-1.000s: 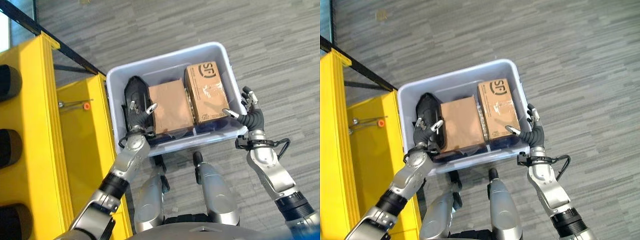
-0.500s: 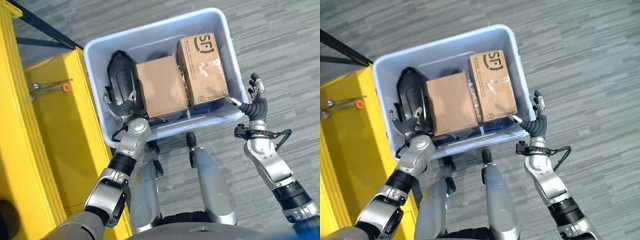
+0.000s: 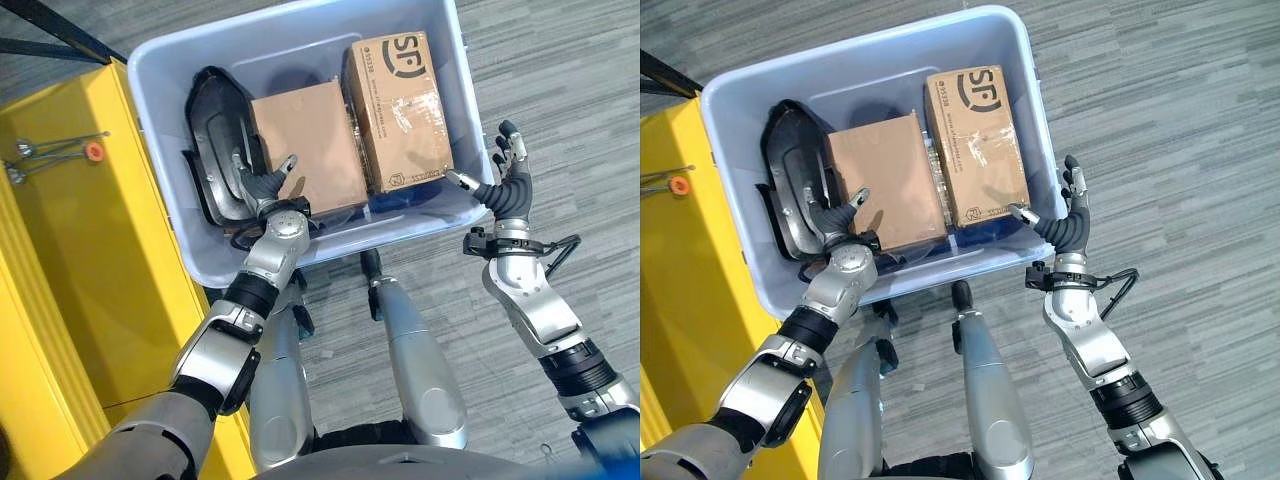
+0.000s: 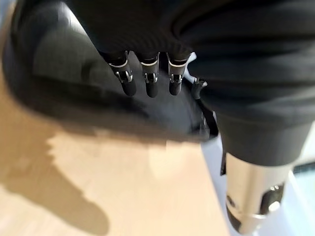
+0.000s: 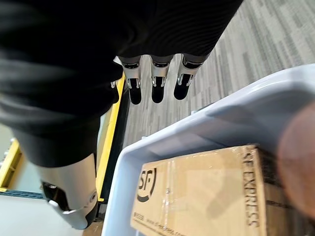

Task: Move parts from the plastic box to the shelf.

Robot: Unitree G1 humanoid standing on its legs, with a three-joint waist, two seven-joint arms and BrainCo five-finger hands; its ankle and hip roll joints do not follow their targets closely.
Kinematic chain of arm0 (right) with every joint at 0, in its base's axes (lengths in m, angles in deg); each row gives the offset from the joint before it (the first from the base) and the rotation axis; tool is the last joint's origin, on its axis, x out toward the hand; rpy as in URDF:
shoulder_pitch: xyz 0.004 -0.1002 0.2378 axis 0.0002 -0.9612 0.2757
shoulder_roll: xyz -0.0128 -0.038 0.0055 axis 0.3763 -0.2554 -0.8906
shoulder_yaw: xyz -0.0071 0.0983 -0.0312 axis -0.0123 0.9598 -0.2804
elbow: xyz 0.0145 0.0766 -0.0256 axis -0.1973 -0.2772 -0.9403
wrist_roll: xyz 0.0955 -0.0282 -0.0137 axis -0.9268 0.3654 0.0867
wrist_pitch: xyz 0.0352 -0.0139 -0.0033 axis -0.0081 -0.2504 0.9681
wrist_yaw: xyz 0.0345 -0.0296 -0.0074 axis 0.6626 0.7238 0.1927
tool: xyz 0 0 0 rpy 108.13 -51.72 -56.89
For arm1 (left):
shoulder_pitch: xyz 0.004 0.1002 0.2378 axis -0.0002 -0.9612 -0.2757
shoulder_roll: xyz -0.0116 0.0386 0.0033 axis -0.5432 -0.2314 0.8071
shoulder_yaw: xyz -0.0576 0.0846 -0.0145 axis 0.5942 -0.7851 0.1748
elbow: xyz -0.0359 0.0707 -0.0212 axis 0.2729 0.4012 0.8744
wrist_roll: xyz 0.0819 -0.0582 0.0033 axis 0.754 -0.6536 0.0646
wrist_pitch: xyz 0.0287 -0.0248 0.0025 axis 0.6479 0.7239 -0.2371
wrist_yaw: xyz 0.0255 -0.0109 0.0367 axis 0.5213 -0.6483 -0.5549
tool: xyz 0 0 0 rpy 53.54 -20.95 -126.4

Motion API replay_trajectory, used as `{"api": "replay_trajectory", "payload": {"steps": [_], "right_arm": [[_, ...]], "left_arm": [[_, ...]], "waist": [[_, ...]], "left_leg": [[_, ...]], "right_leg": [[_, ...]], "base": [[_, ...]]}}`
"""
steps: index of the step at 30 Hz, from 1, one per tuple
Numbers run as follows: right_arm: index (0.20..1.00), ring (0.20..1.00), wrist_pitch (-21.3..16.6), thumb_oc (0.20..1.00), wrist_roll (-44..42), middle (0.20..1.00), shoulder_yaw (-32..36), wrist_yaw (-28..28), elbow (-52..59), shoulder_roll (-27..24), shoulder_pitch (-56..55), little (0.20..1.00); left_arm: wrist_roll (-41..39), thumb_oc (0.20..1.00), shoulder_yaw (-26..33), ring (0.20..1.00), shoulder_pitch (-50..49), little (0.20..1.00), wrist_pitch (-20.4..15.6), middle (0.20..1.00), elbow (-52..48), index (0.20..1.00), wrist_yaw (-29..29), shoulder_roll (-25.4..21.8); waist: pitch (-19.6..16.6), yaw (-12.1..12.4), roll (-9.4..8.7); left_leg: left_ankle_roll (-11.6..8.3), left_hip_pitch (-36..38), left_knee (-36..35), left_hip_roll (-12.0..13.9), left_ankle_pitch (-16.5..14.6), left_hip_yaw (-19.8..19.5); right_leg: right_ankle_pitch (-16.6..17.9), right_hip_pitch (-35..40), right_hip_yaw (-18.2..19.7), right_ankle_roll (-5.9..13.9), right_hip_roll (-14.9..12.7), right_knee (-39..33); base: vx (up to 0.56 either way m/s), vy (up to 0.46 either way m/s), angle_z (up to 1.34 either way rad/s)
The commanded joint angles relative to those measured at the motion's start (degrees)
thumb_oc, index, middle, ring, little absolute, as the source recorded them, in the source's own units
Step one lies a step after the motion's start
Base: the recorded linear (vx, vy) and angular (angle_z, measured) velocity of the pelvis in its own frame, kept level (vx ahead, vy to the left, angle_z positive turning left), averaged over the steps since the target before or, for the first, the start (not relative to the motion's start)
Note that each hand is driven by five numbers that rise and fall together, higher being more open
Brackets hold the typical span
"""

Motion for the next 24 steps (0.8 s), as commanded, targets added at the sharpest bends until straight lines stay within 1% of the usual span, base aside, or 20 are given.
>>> {"api": "replay_trajectory", "payload": {"steps": [1, 2, 4, 5, 10, 15, 19, 23, 24], "right_arm": [[1.000, 1.000, -1.39, 1.000, -0.35, 1.000, 1.32, -0.31, 0.85, 0.78, 1.46, 1.000], [1.000, 1.000, -1.33, 1.000, -0.73, 1.000, 1.17, -0.67, 0.68, 0.67, 1.74, 1.000], [1.000, 1.000, -1.49, 1.000, -0.63, 1.000, 1.22, -0.93, 0.56, 0.56, 1.66, 1.000], [1.000, 1.000, -1.51, 1.000, -1.21, 1.000, 1.00, -1.04, 0.13, 0.47, 2.06, 1.000], [1.000, 1.000, -1.13, 1.000, -1.17, 1.000, 1.20, -1.58, 0.38, 0.35, 2.75, 1.000], [1.000, 1.000, -0.46, 1.000, -1.29, 1.000, 1.34, -1.93, 0.72, 0.33, 3.02, 1.000], [1.000, 1.000, -0.20, 1.000, -1.09, 1.000, 1.03, -1.92, 0.88, 0.55, 3.15, 1.000], [1.000, 1.000, 0.13, 1.000, -0.80, 1.000, 0.89, -2.06, 1.53, 0.78, 2.63, 1.000], [1.000, 1.000, -0.11, 1.000, -1.04, 1.000, 0.88, -2.27, 1.49, 0.69, 2.47, 1.000]], "left_arm": [[3.68, 1.000, -1.02, 1.000, 2.09, 1.000, -1.21, 1.000, 2.84, 1.000, 2.28, 0.06], [5.73, 1.000, -2.42, 1.000, 3.08, 1.000, -2.03, 1.000, 3.47, 1.000, 6.62, -0.05], [5.14, 1.000, -3.14, 1.000, 3.31, 1.000, -1.80, 1.000, 3.39, 1.000, 7.21, 0.02], [4.36, 1.000, -4.77, 1.000, 3.73, 1.000, -1.26, 1.000, 3.89, 1.000, 8.31, 0.39], [4.06, 1.000, -6.11, 1.000, 5.14, 1.000, -2.25, 1.000, 5.45, 1.000, 11.26, 1.03], [4.24, 1.000, -7.28, 1.000, 5.68, 1.000, -2.49, 1.000, 5.45, 1.000, 11.71, 1.94], [6.68, 1.000, -8.59, 1.000, 6.45, 1.000, -3.53, 1.000, 5.37, 1.000, 13.09, 2.54], [9.50, 1.000, -11.39, 1.000, 6.89, 1.000, -2.72, 1.000, 2.28, 1.000, 15.25, 2.41], [10.85, 1.000, -12.92, 1.000, 6.84, 1.000, -2.26, 1.000, 0.29, 1.000, 15.69, 2.33]], "waist": [[-2.01, -0.69, -2.06], [-2.01, -1.00, -2.20], [-2.01, -1.09, -2.19], [-2.01, -1.49, -2.21], [-2.01, -2.24, -2.35], [-2.01, -2.66, -2.41], [-2.01, -2.96, -2.43], [-2.01, -3.13, -2.26], [-2.01, -3.17, -2.18]], "left_leg": [[-0.44, -2.37, 3.93, -2.55, -6.21, -2.94], [-0.54, -2.59, 4.05, -2.47, -6.25, -2.77], [-0.59, -2.66, 3.99, -2.43, -6.20, -2.72], [-0.68, -2.62, 3.62, -2.37, -6.17, -2.49], [-0.76, -2.78, 3.22, -2.40, -6.12, -2.08], [-0.79, -2.72, 3.09, -2.56, -6.21, -1.87], [-0.80, -2.47, 2.48, -2.63, -6.10, -1.68], [-0.77, -2.00, 1.69, -2.80, -6.01, -1.64], [-0.75, -1.85, 1.35, -2.83, -5.96, -1.64]], "right_leg": [[-1.11, -0.47, -4.46, 1.18, 1.42, -0.70], [-0.99, -0.73, -4.28, 1.17, 1.50, -0.76], [-0.89, -0.82, -4.23, 1.15, 1.53, -0.87], [-0.67, -1.03, -3.90, 1.21, 1.67, -1.18], [-0.28, -1.65, -3.43, 1.21, 1.90, -1.64], [-0.08, -1.67, -3.02, 1.31, 2.01, -1.87], [0.11, -1.84, -2.70, 1.39, 2.26, -2.00], [0.41, -1.67, -2.40, 1.50, 2.40, -2.51], [0.49, -1.59, -2.36, 1.49, 2.43, -2.73]], "base": [[-0.01, 0.004, -0.04], [-0.01, 0.005, -0.04], [-0.01, 0.008, -0.06], [0.00, 0.011, -0.06], [-0.01, 0.013, -0.04], [0.00, 0.010, -0.02], [0.00, 0.000, 0.00], [0.00, 0.002, -0.01], [0.00, 0.000, 0.00]]}}
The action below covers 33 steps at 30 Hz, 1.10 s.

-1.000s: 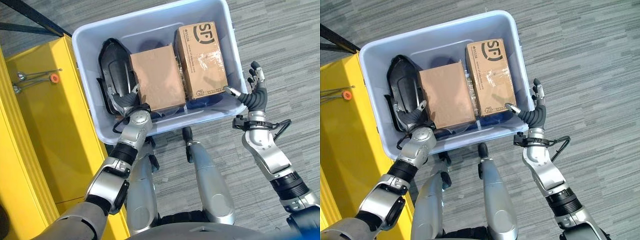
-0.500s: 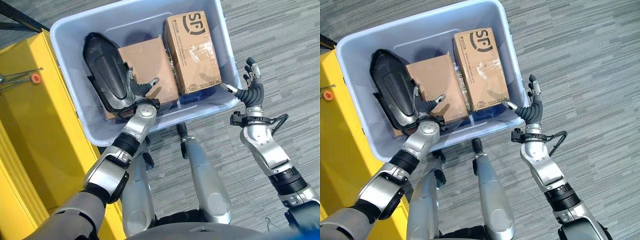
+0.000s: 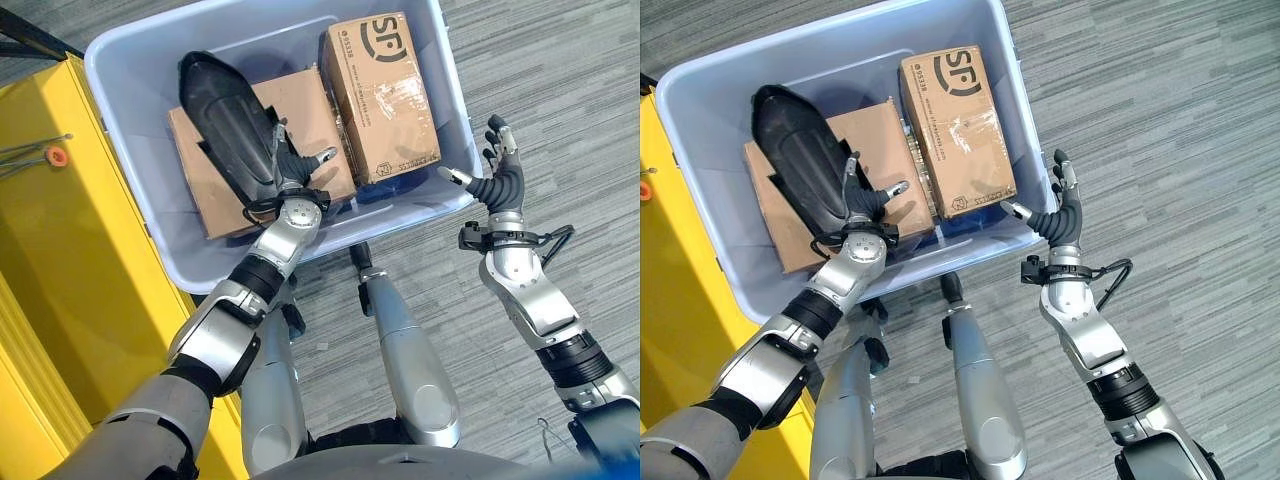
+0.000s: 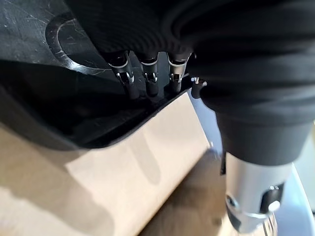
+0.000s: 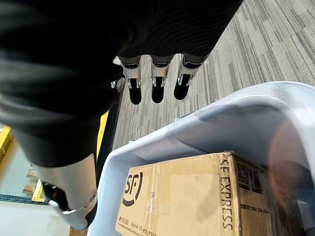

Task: Move parts from the plastic box to the shelf.

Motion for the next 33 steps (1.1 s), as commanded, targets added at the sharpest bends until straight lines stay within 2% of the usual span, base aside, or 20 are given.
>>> {"api": "replay_trajectory", "payload": {"steps": [1, 5, 7, 9, 12, 15, 17, 22, 24, 25, 27, 28, 29, 30, 32, 33], "right_arm": [[1.000, 1.000, -1.86, 1.000, -0.91, 1.000, 1.36, -0.04, 1.85, 0.46, 0.40, 1.000], [1.000, 1.000, -2.11, 1.000, -0.89, 1.000, 1.27, -0.62, 1.91, 0.52, 0.22, 1.000], [1.000, 1.000, -2.42, 1.000, -0.34, 1.000, 1.02, -0.88, 1.96, 0.76, 0.00, 1.000], [1.000, 1.000, -3.35, 1.000, 0.17, 1.000, 0.85, -0.96, 2.36, 0.78, -1.18, 1.000], [1.000, 1.000, -4.99, 1.000, 1.41, 1.000, 0.68, 0.04, 2.42, 0.75, -2.42, 1.000], [1.000, 1.000, -6.23, 1.000, 1.09, 1.000, 1.10, 1.29, 2.48, 1.00, -4.06, 1.000], [1.000, 1.000, -6.82, 1.000, 1.40, 1.000, 0.65, 2.29, 2.13, 1.49, -4.55, 1.000], [1.000, 1.000, -7.38, 1.000, 1.01, 1.000, -0.19, 4.46, 1.78, 2.58, -4.69, 1.000], [1.000, 1.000, -7.72, 1.000, 0.87, 1.000, -0.34, 4.51, 1.44, 2.81, -4.77, 1.000], [1.000, 1.000, -7.55, 1.000, 0.88, 1.000, -0.77, 4.76, 0.97, 3.23, -4.46, 1.000], [1.000, 1.000, -7.58, 1.000, 0.76, 1.000, -0.90, 4.84, 0.84, 3.42, -4.39, 1.000], [1.000, 1.000, -7.70, 1.000, 0.68, 1.000, -1.17, 5.03, 0.54, 3.85, -4.28, 1.000], [1.000, 1.000, -7.71, 1.000, 0.65, 1.000, -1.21, 5.05, 0.45, 3.90, -4.27, 1.000], [1.000, 1.000, -7.92, 1.000, 0.54, 1.000, -1.43, 5.11, 0.08, 4.00, -4.38, 1.000], [1.000, 1.000, -7.85, 1.000, 0.03, 1.000, -1.62, 4.85, -0.70, 4.14, -3.83, 1.000], [1.000, 1.000, -7.75, 1.000, -0.69, 1.000, -1.51, 4.46, -0.80, 3.85, -3.52, 1.000]], "left_arm": [[4.88, 1.000, -3.10, 1.000, 1.74, 1.000, -1.64, 1.000, -1.79, 1.000, 2.23, 3.50], [8.50, 1.000, -4.74, 1.000, 1.73, 1.000, -1.81, 1.000, -4.59, 1.000, -0.04, 3.70], [21.74, 1.000, -4.55, 1.000, 1.80, 1.000, -2.31, 1.000, -7.00, 1.000, -8.45, 3.09], [24.10, 1.000, -4.41, 1.000, 2.72, 1.000, -1.15, 1.000, -10.28, 1.000, -13.85, 0.25], [27.25, 1.000, -2.97, 1.000, 2.35, 1.000, -2.93, 1.000, -12.62, 1.000, -16.30, -1.24], [30.90, 1.000, -0.37, 1.000, -0.18, 1.000, -5.93, 1.000, -18.57, 1.000, -22.86, -3.27], [34.34, 1.000, 1.67, 1.000, -1.67, 1.000, -8.51, 1.000, -21.35, 1.000, -29.88, -3.44], [38.90, 1.000, 5.09, 1.000, -2.66, 1.000, -9.16, 1.000, -26.35, 1.000, -36.42, -4.01], [38.01, 1.000, 5.67, 1.000, -2.46, 1.000, -7.89, 1.000, -27.03, 1.000, -36.90, -4.28], [33.84, 1.000, 6.00, 1.000, -2.17, 1.000, -5.75, 1.000, -26.15, 1.000, -37.80, -4.03], [33.07, 1.000, 6.10, 1.000, -2.18, 1.000, -4.96, 1.000, -25.56, 1.000, -38.13, -3.89], [32.05, 1.000, 6.25, 1.000, -2.33, 1.000, -1.97, 1.000, -23.18, 1.000, -39.09, -3.72], [32.12, 1.000, 6.23, 1.000, -2.35, 1.000, -0.96, 1.000, -22.85, 1.000, -39.00, -3.71], [32.07, 1.000, 6.16, 1.000, -2.72, 1.000, 0.64, 1.000, -21.97, 1.000, -38.34, -3.71], [30.24, 1.000, 4.47, 1.000, -2.22, 1.000, 5.49, 1.000, -17.53, 1.000, -32.49, -4.31], [28.10, 1.000, 3.06, 1.000, -1.82, 1.000, 5.68, 1.000, -14.81, 1.000, -31.53, -4.48]], "waist": [[-1.83, -0.88, -0.73], [-1.83, -0.95, -0.78], [-1.83, -0.76, -0.75], [-1.83, -0.46, -0.91], [-1.83, 0.08, -0.86], [-1.83, 1.60, -0.70], [-1.83, 2.56, -0.83], [-1.83, 4.01, -1.16], [-1.83, 4.22, -1.29], [-1.83, 4.43, -1.53], [-1.83, 4.50, -1.66], [-1.83, 4.75, -2.14], [-1.83, 4.79, -2.20], [-1.83, 4.76, -2.46], [-1.83, 4.79, -2.83], [-1.83, 4.87, -2.98]], "left_leg": [[-1.41, -0.16, 1.29, -2.18, -5.38, -3.08], [-1.39, 0.26, 0.88, -2.24, -5.43, -3.04], [-1.36, 0.51, 0.67, -2.32, -5.51, -3.20], [-1.44, 0.73, 0.61, -2.39, -5.60, -3.45], [-1.40, 0.78, 0.74, -2.61, -5.66, -3.97], [-1.18, 0.96, 0.56, -3.05, -5.86, -5.04], [-1.03, 0.97, 0.36, -3.29, -5.96, -5.72], [-0.79, 0.66, -0.47, -3.67, -5.48, -6.93], [-0.79, 0.63, -0.57, -3.70, -5.40, -7.14], [-0.83, 0.76, -0.58, -3.79, -5.32, -7.47], [-0.84, 0.78, -0.55, -3.78, -5.32, -7.55], [-0.89, 0.69, -0.49, -3.66, -5.24, -7.79], [-0.90, 0.70, -0.50, -3.62, -5.24, -7.82], [-0.89, 1.09, -0.47, -3.78, -5.49, -7.91], [-0.93, 1.18, -0.53, -3.61, -5.30, -7.99], [-1.01, 0.66, -0.45, -3.22, -4.93, -7.91]], "right_leg": [[-1.20, -0.05, -4.28, 0.18, 2.86, -0.62], [-1.22, 0.28, -4.22, 0.13, 2.94, -0.89], [-1.37, 0.61, -4.18, 0.09, 2.95, -1.08], [-1.39, 0.93, -4.14, 0.04, 2.99, -1.22], [-1.51, 1.31, -4.27, -0.03, 2.87, -1.31], [-1.62, 1.96, -4.79, 0.05, 2.61, -1.57], [-1.67, 2.28, -5.14, 0.09, 2.55, -1.75], [-1.17, 2.45, -5.67, 0.16, 2.88, -2.42], [-1.13, 2.57, -5.78, 0.15, 2.94, -2.51], [-1.06, 2.93, -5.85, 0.20, 3.11, -2.66], [-1.06, 3.00, -5.93, 0.22, 3.16, -2.64], [-0.98, 3.17, -6.22, 0.26, 3.30, -2.70], [-0.97, 3.23, -6.26, 0.27, 3.32, -2.75], [-1.32, 3.69, -6.31, 0.36, 3.19, -2.69], [-1.03, 3.94, -6.53, 0.47, 3.35, -2.91], [-0.40, 3.53, -6.65, 0.43, 3.57, -3.14]], "base": [[0.00, 0.000, 0.00], [0.00, 0.000, 0.00], [0.00, 0.000, 0.00], [0.00, -0.054, 0.00], [0.01, -0.067, 0.00], [0.00, -0.116, 0.02], [0.01, -0.121, 0.09], [-0.01, -0.084, 0.13], [0.01, -0.072, 0.09], [0.01, -0.074, 0.05], [0.01, -0.066, 0.04], [0.00, -0.067, 0.04], [0.02, -0.081, 0.04], [0.02, -0.038, 0.04], [0.00, -0.056, 0.09], [-0.01, -0.046, 0.10]]}}
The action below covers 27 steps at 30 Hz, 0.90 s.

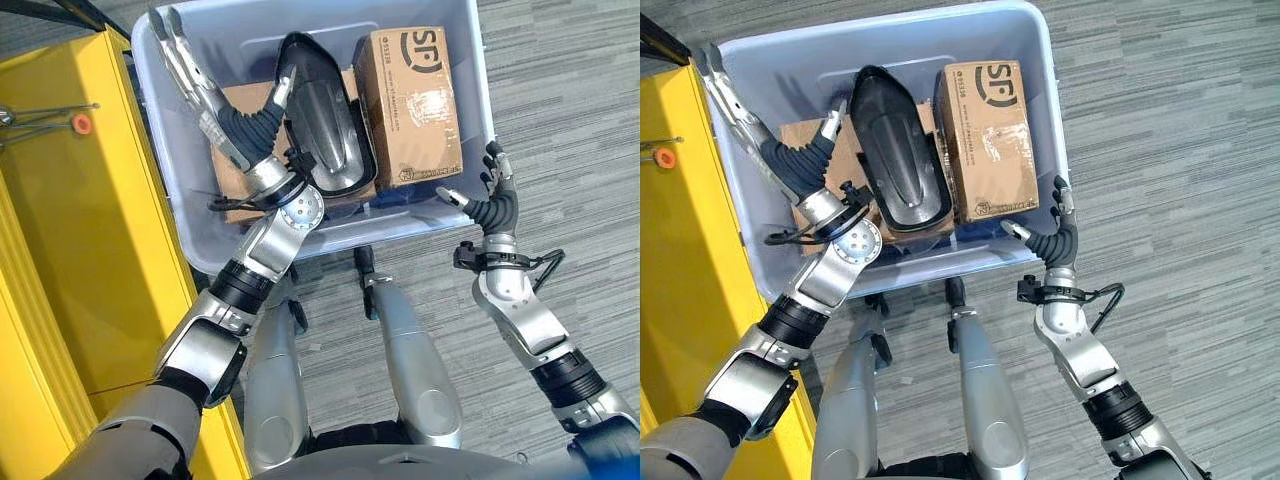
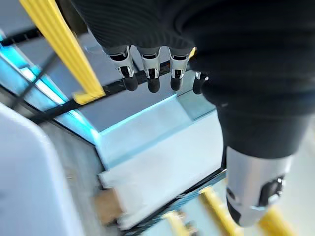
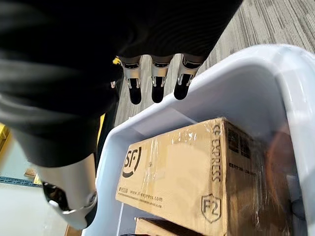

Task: Move parts from the plastic box to the shelf.

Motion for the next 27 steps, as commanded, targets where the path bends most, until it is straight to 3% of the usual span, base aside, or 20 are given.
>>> {"api": "replay_trajectory", "payload": {"steps": [1, 5, 9, 14, 19, 21, 24, 27], "right_arm": [[1.000, 1.000, -3.34, 1.000, -0.96, 1.000, 1.24, 0.32, 0.76, 1.42, 1.26, 1.000], [1.000, 1.000, -3.55, 1.000, -1.11, 1.000, 0.93, 0.21, -0.38, 1.25, 1.46, 1.000], [1.000, 1.000, -3.34, 1.000, -0.92, 1.000, 1.36, 0.16, -1.39, 1.59, 2.27, 1.000], [1.000, 1.000, -1.45, 1.000, -1.02, 1.000, 1.56, 0.25, -1.78, 2.09, 3.79, 1.000], [1.000, 1.000, -0.55, 1.000, -1.53, 1.000, 1.93, 0.43, -1.43, 1.55, 4.52, 1.000], [1.000, 1.000, 0.57, 1.000, -2.90, 1.000, 1.85, 0.92, -1.87, 1.17, 5.49, 1.000], [1.000, 1.000, 1.06, 1.000, -2.85, 1.000, 1.93, 0.51, -2.16, 0.97, 6.34, 1.000], [1.000, 1.000, 1.99, 1.000, -3.04, 1.000, 1.48, 0.61, -2.17, 0.68, 7.36, 1.000]], "left_arm": [[-3.85, 1.000, -2.64, 1.000, 2.07, 1.000, 3.17, 1.000, 6.09, 1.000, 4.94, -0.81], [-14.04, 1.000, -3.16, 1.000, 1.20, 1.000, 0.81, 1.000, 11.41, 1.000, 8.39, 2.30], [-20.56, 1.000, -2.77, 1.000, 0.68, 1.000, 2.00, 1.000, 14.42, 1.000, 7.08, 5.22], [-34.15, 1.000, 0.25, 1.000, 0.84, 1.000, -0.07, 1.000, 20.50, 1.000, 6.14, 10.44], [-36.04, 1.000, 1.39, 1.000, 0.59, 1.000, -0.32, 1.000, 22.61, 1.000, 3.88, 11.77], [-40.72, 1.000, 1.92, 1.000, 1.79, 1.000, -0.66, 1.000, 23.81, 1.000, 6.09, 11.82], [-39.22, 1.000, 1.63, 1.000, 2.66, 1.000, -0.25, 1.000, 24.87, 1.000, 7.97, 12.18], [-41.05, 1.000, 1.11, 1.000, 4.94, 1.000, 1.12, 1.000, 25.58, 1.000, 6.43, 12.22]], "waist": [[-1.87, 0.67, -2.63], [-1.87, 0.24, -2.99], [-1.87, 0.02, -3.03], [-1.87, -0.62, -3.82], [-1.87, -0.95, -3.97], [-1.87, -1.47, -3.75], [-1.87, -1.96, -3.76], [-1.87, -2.79, -3.92]], "left_leg": [[-1.12, 0.70, 0.53, -2.52, -6.87, -1.32], [-1.11, 0.60, 0.69, -2.45, -6.76, -0.84], [-1.17, 0.18, 1.03, -2.43, -6.66, -0.88], [-1.33, -0.63, 1.78, -2.08, -6.56, -0.52], [-1.45, -1.07, 2.08, -1.91, -6.41, -0.11], [-1.59, -1.39, 2.35, -1.84, -6.27, 0.24], [-1.70, -1.95, 3.28, -1.71, -6.48, 0.54], [-1.62, -2.60, 4.57, -1.60, -6.96, 1.22]], "right_leg": [[-0.46, 1.47, -2.83, 0.92, 3.49, -2.60], [-0.89, 1.66, -2.89, 0.98, 3.52, -2.48], [-0.84, 1.32, -2.94, 1.08, 3.67, -2.25], [-0.71, 0.69, -3.27, 0.98, 3.58, -2.18], [-0.79, 0.14, -3.35, 0.78, 3.32, -1.93], [-0.91, -0.53, -3.15, 0.67, 3.17, -1.45], [-0.97, -1.18, -3.12, 0.53, 3.02, -0.93], [-1.22, -2.05, -2.90, 0.33, 3.05, -0.05]], "base": [[0.01, -0.024, 0.07], [0.00, 0.000, 0.00], [0.00, 0.000, 0.00], [0.00, -0.018, -0.01], [0.00, -0.001, -0.02], [0.02, 0.018, -0.04], [0.00, 0.000, 0.00], [0.02, 0.019, -0.02]]}}
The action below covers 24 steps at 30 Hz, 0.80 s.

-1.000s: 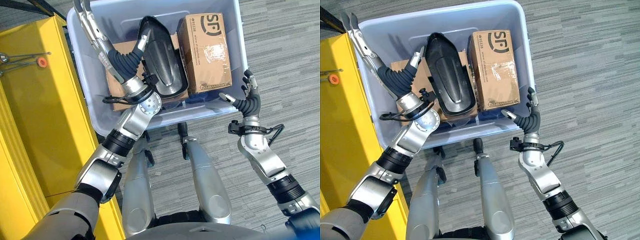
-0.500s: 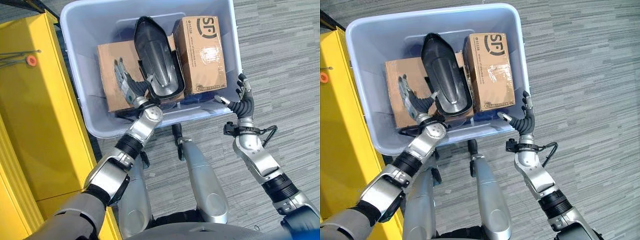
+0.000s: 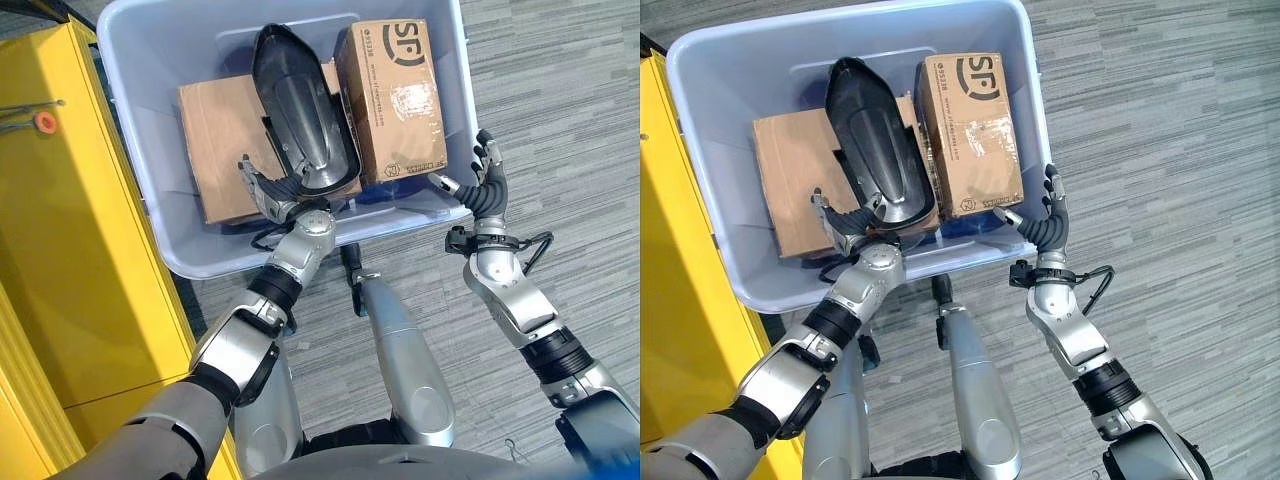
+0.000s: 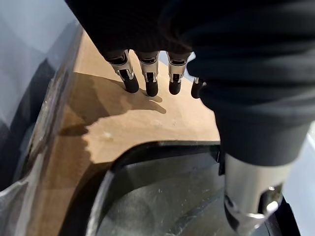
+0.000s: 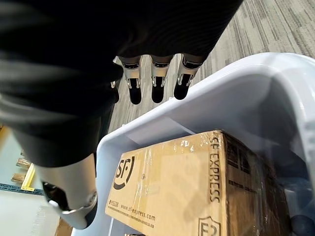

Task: Move parts from the plastic box to the shelf.

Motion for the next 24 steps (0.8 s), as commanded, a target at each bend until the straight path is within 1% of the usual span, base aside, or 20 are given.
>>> {"api": "replay_trajectory", "payload": {"steps": [1, 2, 7, 9, 10, 11, 12, 13, 14, 15, 17, 20, 21, 24], "right_arm": [[1.000, 1.000, -0.33, 1.000, -0.92, 1.000, 1.99, 0.77, 1.99, 0.09, 0.42, 1.000], [1.000, 1.000, 0.18, 1.000, -1.00, 1.000, 1.76, 0.49, 1.95, -0.23, 0.94, 1.000], [1.000, 1.000, 0.77, 1.000, -1.48, 1.000, 1.38, 0.72, 1.65, -0.57, 1.64, 1.000], [1.000, 1.000, 0.67, 1.000, -1.99, 1.000, 1.30, 0.59, 1.39, -0.77, 2.05, 1.000], [1.000, 1.000, 0.47, 1.000, -1.68, 1.000, 1.62, 0.03, 1.48, -0.90, 2.17, 1.000], [1.000, 1.000, 0.55, 1.000, -1.61, 1.000, 1.47, -0.04, 1.47, -0.83, 1.89, 1.000], [1.000, 1.000, 0.90, 1.000, -1.80, 1.000, 1.45, -0.03, 1.74, -0.81, 2.13, 1.000], [1.000, 1.000, 1.06, 1.000, -2.04, 1.000, 1.55, 0.11, 1.93, -0.83, 2.63, 1.000], [1.000, 1.000, 1.31, 1.000, -2.34, 1.000, 1.28, 0.49, 2.11, -0.77, 2.88, 1.000], [1.000, 1.000, 1.62, 1.000, -2.53, 1.000, 0.68, 0.96, 2.12, -0.54, 2.84, 1.000], [1.000, 1.000, 1.62, 1.000, -2.72, 1.000, 0.43, 1.13, 2.25, -0.68, 3.21, 1.000], [1.000, 1.000, 2.65, 1.000, -2.50, 1.000, -0.09, 1.27, 2.36, -0.75, 3.98, 1.000], [1.000, 1.000, 2.88, 1.000, -1.86, 1.000, -0.47, 1.23, 2.39, -0.61, 4.43, 1.000], [1.000, 1.000, 3.31, 1.000, -2.24, 1.000, -0.81, 1.82, 2.82, -0.60, 5.23, 1.000]], "left_arm": [[-1.23, 1.000, 0.27, 1.000, 2.59, 1.000, 0.49, 1.000, 5.64, 1.000, 1.31, 2.36], [-1.33, 1.000, 0.29, 1.000, 4.13, 1.000, 0.55, 1.000, 6.88, 1.000, 0.73, 1.74], [-2.86, 1.000, 0.58, 1.000, 6.60, 1.000, 0.88, 1.000, 8.48, 1.000, 1.80, 0.77], [-3.65, 1.000, 0.46, 1.000, 7.43, 1.000, 0.62, 1.000, 9.33, 1.000, 5.31, 0.92], [-4.86, 1.000, 0.27, 1.000, 7.72, 1.000, 0.38, 1.000, 9.67, 1.000, 4.46, 0.83], [-5.44, 1.000, 0.24, 1.000, 7.29, 1.000, -0.03, 1.000, 9.93, 1.000, 4.21, 0.91], [-8.11, 1.000, 0.45, 1.000, 7.47, 1.000, -0.85, 1.000, 10.55, 1.000, 4.89, 0.68], [-9.74, 1.000, 0.67, 1.000, 7.99, 1.000, -0.93, 1.000, 10.81, 1.000, 5.31, 0.49], [-10.27, 1.000, 1.15, 1.000, 8.14, 1.000, -0.74, 1.000, 11.61, 1.000, 5.62, 0.62], [-9.17, 1.000, 1.36, 1.000, 7.74, 1.000, -0.67, 1.000, 12.92, 1.000, 5.78, 1.05], [-8.38, 1.000, 1.35, 1.000, 8.21, 1.000, -0.01, 1.000, 14.23, 1.000, 5.07, 1.03], [-10.41, 1.000, 1.69, 1.000, 8.52, 1.000, 0.17, 1.000, 16.07, 1.000, 3.10, 0.50], [-10.76, 1.000, 1.84, 1.000, 8.53, 1.000, 0.76, 1.000, 16.97, 1.000, 3.94, 0.56], [-10.93, 1.000, 2.16, 1.000, 8.98, 1.000, 0.35, 1.000, 18.77, 1.000, 7.65, 0.23]], "waist": [[-1.63, -0.79, -1.26], [-1.63, -1.29, -1.46], [-1.63, -1.94, -1.60], [-1.63, -2.27, -1.53], [-1.63, -2.48, -1.60], [-1.63, -2.70, -1.77], [-1.63, -2.72, -1.95], [-1.63, -2.54, -1.89], [-1.63, -2.55, -2.04], [-1.63, -2.85, -2.45], [-1.63, -3.05, -2.63], [-1.63, -3.12, -2.44], [-1.63, -3.12, -2.43], [-1.63, -3.13, -2.57]], "left_leg": [[-1.24, -0.91, 4.37, -1.40, -6.85, -0.26], [-1.39, -1.13, 4.74, -1.14, -6.95, 0.10], [-1.51, -1.83, 5.83, -0.89, -7.24, 0.45], [-1.67, -2.41, 6.51, -0.70, -7.22, 0.52], [-1.54, -2.37, 6.69, -0.82, -7.44, 0.67], [-1.85, -1.20, 7.05, -1.24, -8.97, 0.18], [-1.74, -1.22, 7.01, -1.26, -9.09, 0.26], [-1.37, -2.41, 6.64, -0.90, -7.65, 0.81], [-1.38, -2.56, 6.67, -0.92, -7.66, 0.77], [-1.86, -1.63, 7.22, -1.30, -9.18, 0.19], [-2.10, -2.23, 7.53, -1.10, -9.07, 0.27], [-2.22, -2.98, 7.95, -1.00, -9.03, 0.28], [-2.36, -3.39, 8.23, -0.95, -8.97, 0.25], [-2.48, -4.13, 8.79, -0.66, -8.99, 0.34]], "right_leg": [[-0.89, 1.25, -3.90, 0.32, 3.25, -1.92], [-1.01, 0.97, -3.72, 0.28, 3.21, -1.72], [-1.31, 0.19, -3.46, 0.16, 3.13, -0.92], [-1.43, -0.07, -3.35, -0.10, 3.06, -0.79], [-1.44, -0.15, -3.37, -0.17, 3.00, -0.93], [-2.75, 1.13, -3.18, 0.15, 2.76, -0.79], [-2.67, 0.87, -3.29, 0.21, 2.80, -0.79], [-1.30, -0.58, -3.56, -0.07, 3.05, -0.97], [-1.31, -0.76, -3.69, -0.01, 3.07, -0.89], [-2.80, 0.47, -3.66, 0.38, 2.79, -0.57], [-3.03, 0.05, -3.79, 0.28, 2.82, -0.28], [-3.40, -0.58, -3.83, 0.17, 2.81, 0.37], [-3.50, -0.87, -3.91, 0.12, 2.75, 0.64], [-3.65, -1.39, -4.14, -0.08, 2.67, 0.93]], "base": [[0.02, 0.027, -0.10], [0.02, 0.024, -0.09], [0.02, 0.012, -0.07], [0.03, 0.006, -0.08], [0.08, 0.010, -0.03], [0.06, -0.005, -0.01], [0.00, 0.000, 0.00], [-0.06, -0.043, 0.01], [0.02, -0.031, 0.01], [0.08, -0.018, 0.01], [0.05, -0.008, -0.02], [0.00, 0.000, 0.00], [0.00, 0.000, 0.00], [0.00, 0.000, 0.00]]}}
